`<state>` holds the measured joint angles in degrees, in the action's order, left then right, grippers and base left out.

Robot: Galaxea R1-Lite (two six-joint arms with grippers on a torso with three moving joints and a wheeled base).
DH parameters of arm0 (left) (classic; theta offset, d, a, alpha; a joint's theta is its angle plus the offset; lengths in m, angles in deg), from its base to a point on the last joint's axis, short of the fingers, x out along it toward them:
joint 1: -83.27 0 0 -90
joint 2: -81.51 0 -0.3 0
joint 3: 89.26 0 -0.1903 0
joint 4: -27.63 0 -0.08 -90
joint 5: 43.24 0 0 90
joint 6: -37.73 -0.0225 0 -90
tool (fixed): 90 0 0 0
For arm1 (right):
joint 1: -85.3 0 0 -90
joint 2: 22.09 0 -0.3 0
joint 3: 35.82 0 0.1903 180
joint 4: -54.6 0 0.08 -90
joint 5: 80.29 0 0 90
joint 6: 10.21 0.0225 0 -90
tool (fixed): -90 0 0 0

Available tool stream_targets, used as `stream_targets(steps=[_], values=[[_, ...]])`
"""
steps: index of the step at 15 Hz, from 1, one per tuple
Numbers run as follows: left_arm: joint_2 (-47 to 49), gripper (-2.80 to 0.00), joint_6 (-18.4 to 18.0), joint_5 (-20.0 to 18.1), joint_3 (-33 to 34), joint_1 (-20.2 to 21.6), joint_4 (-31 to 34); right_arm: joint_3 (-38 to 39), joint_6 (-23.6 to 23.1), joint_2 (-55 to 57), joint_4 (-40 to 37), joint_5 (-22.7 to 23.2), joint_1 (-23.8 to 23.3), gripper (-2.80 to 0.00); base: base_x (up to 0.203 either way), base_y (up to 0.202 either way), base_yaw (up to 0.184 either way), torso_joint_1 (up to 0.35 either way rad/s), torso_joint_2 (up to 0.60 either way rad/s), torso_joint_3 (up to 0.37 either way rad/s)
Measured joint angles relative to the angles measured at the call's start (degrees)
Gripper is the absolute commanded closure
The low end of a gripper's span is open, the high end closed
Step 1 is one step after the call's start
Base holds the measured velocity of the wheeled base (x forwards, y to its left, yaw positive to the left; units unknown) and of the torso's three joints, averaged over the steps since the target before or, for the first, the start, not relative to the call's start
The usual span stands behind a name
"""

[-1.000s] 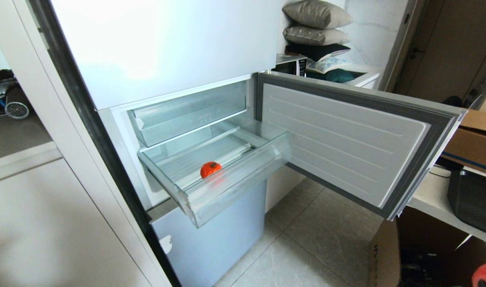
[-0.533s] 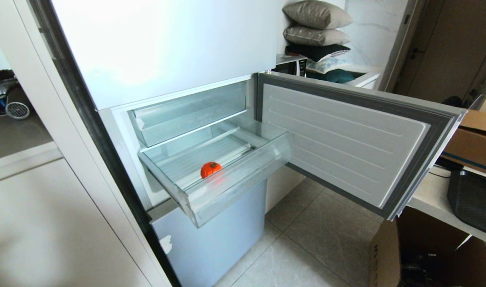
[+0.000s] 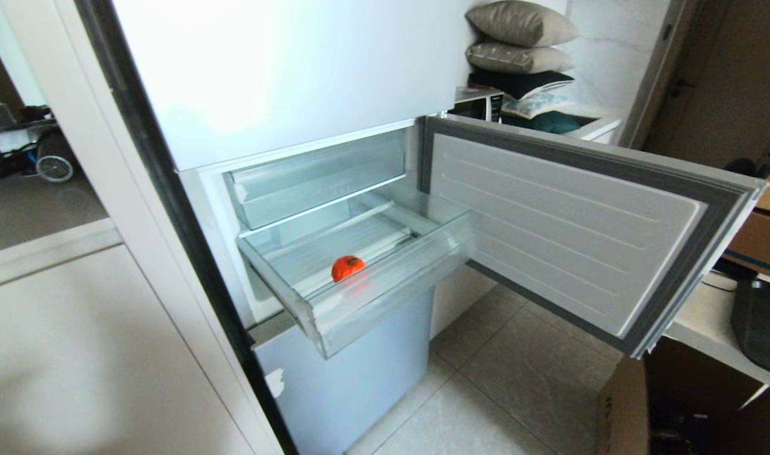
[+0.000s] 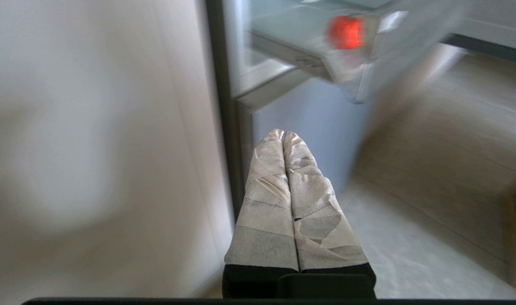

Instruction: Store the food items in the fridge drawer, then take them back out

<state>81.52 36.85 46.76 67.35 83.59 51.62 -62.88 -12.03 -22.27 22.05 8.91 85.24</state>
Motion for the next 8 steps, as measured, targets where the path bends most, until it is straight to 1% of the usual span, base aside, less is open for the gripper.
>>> stream_targets(steps=[8], values=[[-0.01, 0.00, 0.00, 0.00, 0.00, 0.09, -0.01, 0.01, 0.04, 0.00, -0.05, 0.00, 0.06, 0.00, 0.002, -0.008, 0.173, 0.003, 0.00, 0.003]])
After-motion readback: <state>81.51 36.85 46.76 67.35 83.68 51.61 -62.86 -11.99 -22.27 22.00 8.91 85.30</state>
